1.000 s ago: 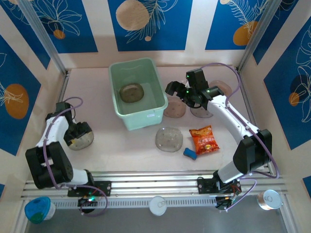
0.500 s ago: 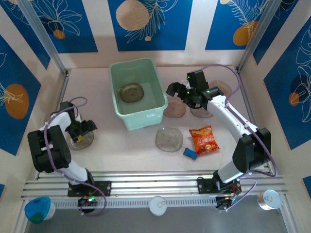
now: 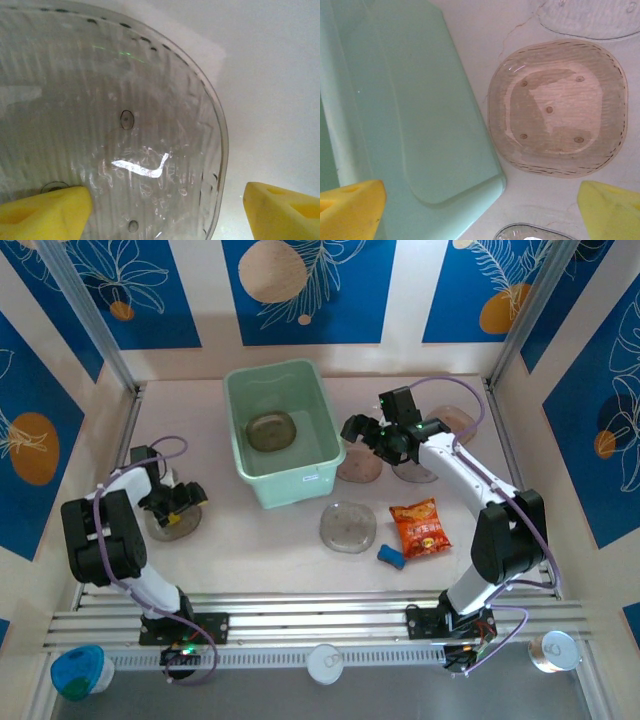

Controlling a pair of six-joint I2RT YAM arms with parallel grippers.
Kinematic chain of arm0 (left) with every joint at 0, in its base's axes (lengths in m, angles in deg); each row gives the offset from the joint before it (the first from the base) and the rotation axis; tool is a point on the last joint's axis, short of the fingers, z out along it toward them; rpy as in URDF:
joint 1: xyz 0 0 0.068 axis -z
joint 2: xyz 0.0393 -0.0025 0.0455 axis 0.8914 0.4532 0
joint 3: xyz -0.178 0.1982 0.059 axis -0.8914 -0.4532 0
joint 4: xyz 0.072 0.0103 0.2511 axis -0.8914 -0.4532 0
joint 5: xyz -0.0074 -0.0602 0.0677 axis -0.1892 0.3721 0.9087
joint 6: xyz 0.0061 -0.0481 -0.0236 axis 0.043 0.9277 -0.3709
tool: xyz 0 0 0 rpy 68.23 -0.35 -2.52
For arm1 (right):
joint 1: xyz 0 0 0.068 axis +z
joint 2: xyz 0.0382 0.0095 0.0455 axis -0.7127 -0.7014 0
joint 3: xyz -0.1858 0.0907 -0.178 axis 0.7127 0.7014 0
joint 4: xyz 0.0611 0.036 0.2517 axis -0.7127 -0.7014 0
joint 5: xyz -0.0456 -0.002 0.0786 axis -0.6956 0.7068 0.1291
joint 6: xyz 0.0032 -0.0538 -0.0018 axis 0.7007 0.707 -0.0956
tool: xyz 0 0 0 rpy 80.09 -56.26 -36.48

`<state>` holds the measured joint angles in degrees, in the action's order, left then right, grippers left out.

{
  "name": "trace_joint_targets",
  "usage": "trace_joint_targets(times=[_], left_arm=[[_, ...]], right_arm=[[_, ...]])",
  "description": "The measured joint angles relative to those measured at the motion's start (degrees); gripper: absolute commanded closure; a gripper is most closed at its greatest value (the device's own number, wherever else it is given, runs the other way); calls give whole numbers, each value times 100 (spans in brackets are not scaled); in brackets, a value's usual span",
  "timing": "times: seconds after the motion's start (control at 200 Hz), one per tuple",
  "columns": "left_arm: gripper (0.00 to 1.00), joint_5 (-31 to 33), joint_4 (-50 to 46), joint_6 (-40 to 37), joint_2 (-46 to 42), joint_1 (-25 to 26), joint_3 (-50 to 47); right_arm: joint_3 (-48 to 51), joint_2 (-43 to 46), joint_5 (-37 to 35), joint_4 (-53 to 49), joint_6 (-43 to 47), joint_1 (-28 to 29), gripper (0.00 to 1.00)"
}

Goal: Place the plates into the plastic bin on the countertop

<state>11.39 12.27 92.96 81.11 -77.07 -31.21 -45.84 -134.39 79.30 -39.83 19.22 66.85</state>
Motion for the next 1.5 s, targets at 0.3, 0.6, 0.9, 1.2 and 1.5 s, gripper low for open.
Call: trace_joint_targets(times=[0.3,0.6,0.9,1.2,1.5], left_arm=[[17,-299,417,122,212,608,166],[18,-210,472,455,313,1119,439],[19,192,-90,295,-634,824,756],[25,608,-494,-273,-387,-26,940],[34,817,-448,-675,345,-162,933]], right_arm=[[-7,-11,-39,0,-20,0,1],[-7,-2,-61,0,-22,0,1],[-4,216,-57,0,-44,0,9],[136,699,-61,4,-59,13,18],[358,1016,-179,22,-129,111,28]])
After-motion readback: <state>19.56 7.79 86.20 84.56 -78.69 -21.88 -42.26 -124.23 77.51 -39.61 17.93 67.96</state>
